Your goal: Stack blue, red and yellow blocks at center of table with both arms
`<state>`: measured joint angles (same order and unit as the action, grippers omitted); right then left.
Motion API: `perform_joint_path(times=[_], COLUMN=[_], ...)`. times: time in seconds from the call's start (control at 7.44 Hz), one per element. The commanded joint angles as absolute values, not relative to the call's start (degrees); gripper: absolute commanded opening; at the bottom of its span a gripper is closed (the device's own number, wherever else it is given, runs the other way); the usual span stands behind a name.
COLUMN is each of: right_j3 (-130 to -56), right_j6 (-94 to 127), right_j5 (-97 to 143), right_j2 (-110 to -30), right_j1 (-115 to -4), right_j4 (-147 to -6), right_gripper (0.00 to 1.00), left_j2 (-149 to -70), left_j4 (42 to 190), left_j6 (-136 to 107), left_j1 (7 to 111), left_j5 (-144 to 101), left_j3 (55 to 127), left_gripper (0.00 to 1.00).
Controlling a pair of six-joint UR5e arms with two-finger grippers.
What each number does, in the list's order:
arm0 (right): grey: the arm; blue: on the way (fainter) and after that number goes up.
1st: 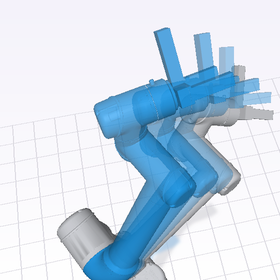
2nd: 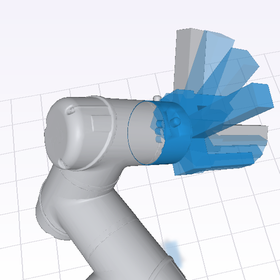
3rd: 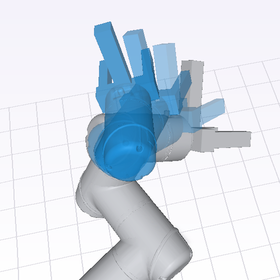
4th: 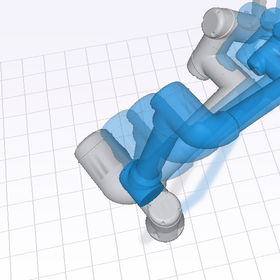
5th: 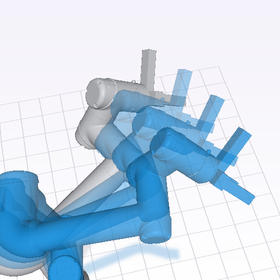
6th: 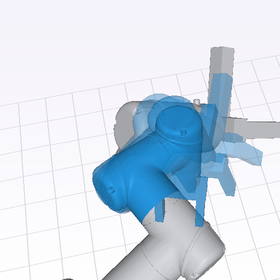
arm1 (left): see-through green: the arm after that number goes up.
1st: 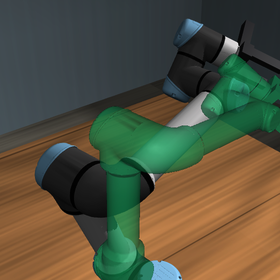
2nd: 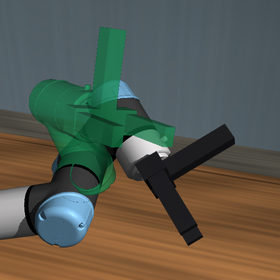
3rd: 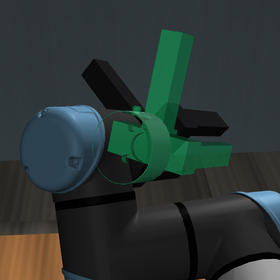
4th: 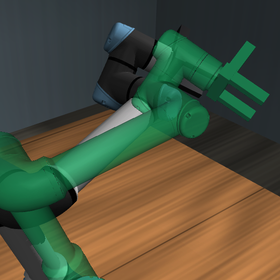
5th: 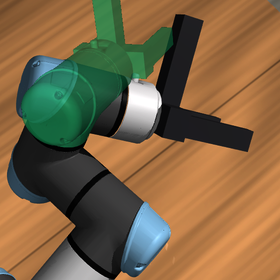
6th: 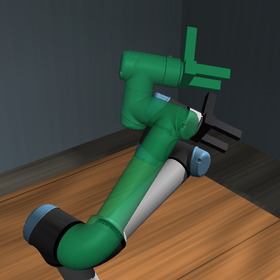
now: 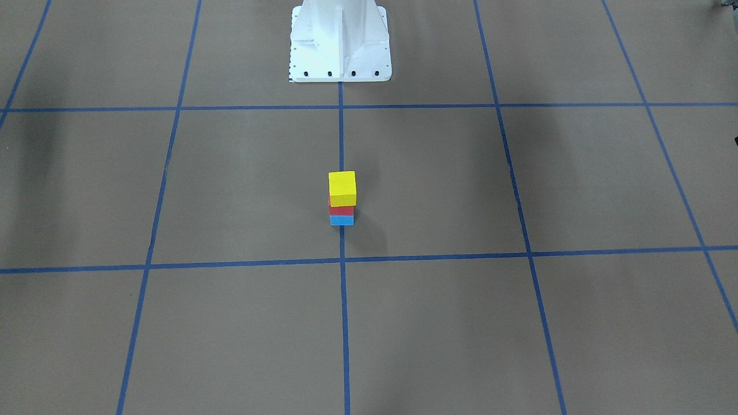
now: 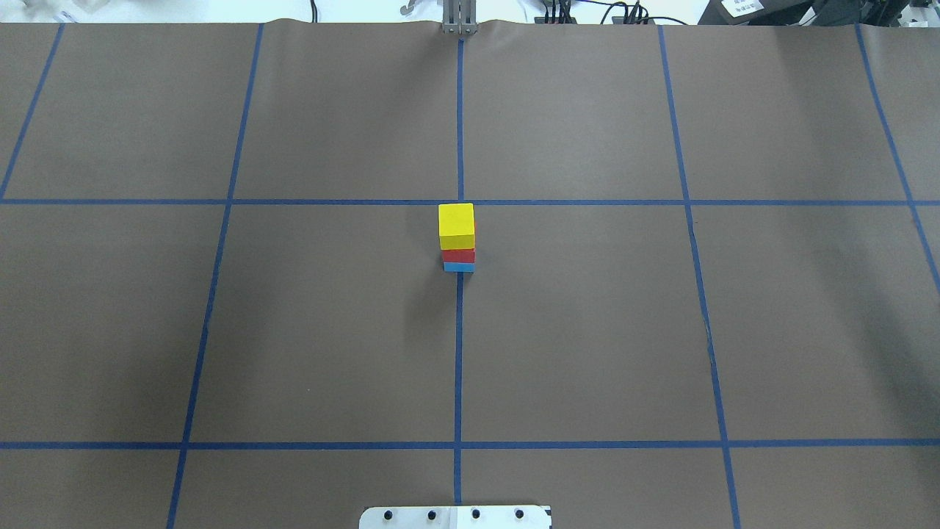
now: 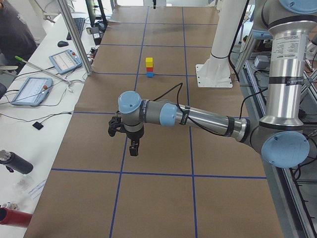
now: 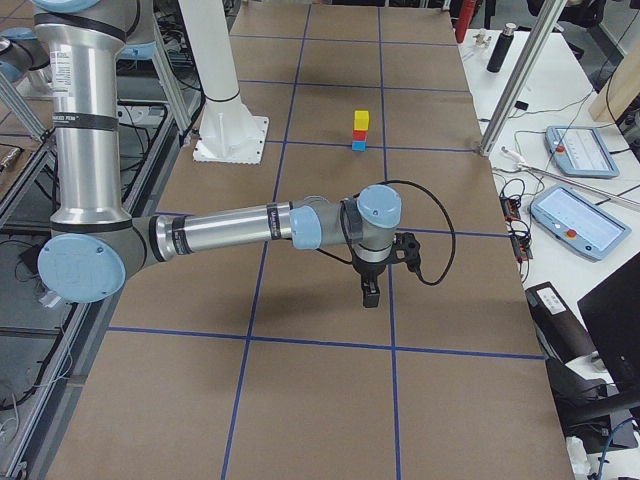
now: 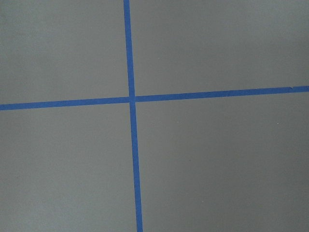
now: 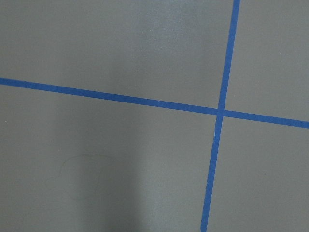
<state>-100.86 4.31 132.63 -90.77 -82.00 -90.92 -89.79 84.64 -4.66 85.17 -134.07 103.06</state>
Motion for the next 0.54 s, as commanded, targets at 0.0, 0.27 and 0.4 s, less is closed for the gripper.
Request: perform_joint_path(times=[0.0,0.27,0.4], right_j3=[-100.47,-100.29,-100.81], right_j6=[4.31,4.22,4.31], right_j5=[132.63,132.63,132.97], right_j2=[-90.88,-90.79,-90.97], right_j1=[-82.00,-82.00,-82.00], right_j4=[-90.97,-90.88,-90.97], right_gripper=[1.00,1.00,1.00], left_j2=[-89.83,-89.74,-89.65], left_j4=[85.61,85.78,85.61], left_j6=[-4.75,-4.57,-4.74], left_j1=[85.17,84.99,84.99], left_j5=[-134.03,-134.03,-134.12], left_j3=[103.53,103.36,103.62], left_gripper=[1.00,1.00,1.00])
